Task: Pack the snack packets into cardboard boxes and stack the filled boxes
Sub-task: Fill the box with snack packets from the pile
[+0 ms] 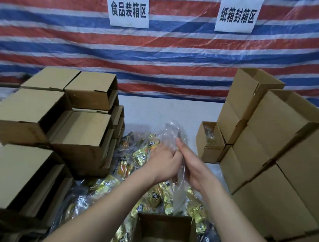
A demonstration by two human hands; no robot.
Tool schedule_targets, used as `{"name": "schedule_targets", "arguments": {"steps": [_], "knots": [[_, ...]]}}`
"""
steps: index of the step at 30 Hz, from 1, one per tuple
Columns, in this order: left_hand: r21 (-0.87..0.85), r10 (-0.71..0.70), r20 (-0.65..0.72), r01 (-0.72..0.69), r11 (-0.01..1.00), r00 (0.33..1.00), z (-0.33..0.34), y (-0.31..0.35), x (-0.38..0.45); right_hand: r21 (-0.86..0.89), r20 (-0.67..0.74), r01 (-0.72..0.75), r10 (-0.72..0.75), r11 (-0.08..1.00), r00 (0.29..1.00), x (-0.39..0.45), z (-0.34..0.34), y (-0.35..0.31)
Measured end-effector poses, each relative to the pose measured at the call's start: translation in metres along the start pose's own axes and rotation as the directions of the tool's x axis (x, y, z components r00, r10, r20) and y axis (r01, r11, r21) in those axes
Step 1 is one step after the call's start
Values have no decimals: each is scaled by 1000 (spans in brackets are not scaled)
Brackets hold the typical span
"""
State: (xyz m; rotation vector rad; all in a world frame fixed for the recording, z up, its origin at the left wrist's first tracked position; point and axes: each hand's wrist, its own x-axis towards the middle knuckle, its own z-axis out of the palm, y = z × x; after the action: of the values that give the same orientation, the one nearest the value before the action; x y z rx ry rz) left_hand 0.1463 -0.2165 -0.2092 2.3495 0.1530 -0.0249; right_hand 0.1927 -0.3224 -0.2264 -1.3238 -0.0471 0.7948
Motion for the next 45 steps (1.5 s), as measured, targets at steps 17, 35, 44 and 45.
{"name": "schedule_targets", "arguments": {"steps": [17,35,44,45], "knots": [[-104,-343,444,428,898,827,59,-155,-114,-681,245,188,-22,708,969,-40,-26,68],[-393,-333,339,454,800,880,94,-166,-127,-985,98,167,639,-48,763,-18,-14,185],[-368,-337,228,401,839,914,103,-167,-133,-958,162,15,501,285,850,-32,-28,170],[-355,-334,222,395,848,916,104,-166,-133,-966,157,23,517,256,842,-32,-31,168]]}}
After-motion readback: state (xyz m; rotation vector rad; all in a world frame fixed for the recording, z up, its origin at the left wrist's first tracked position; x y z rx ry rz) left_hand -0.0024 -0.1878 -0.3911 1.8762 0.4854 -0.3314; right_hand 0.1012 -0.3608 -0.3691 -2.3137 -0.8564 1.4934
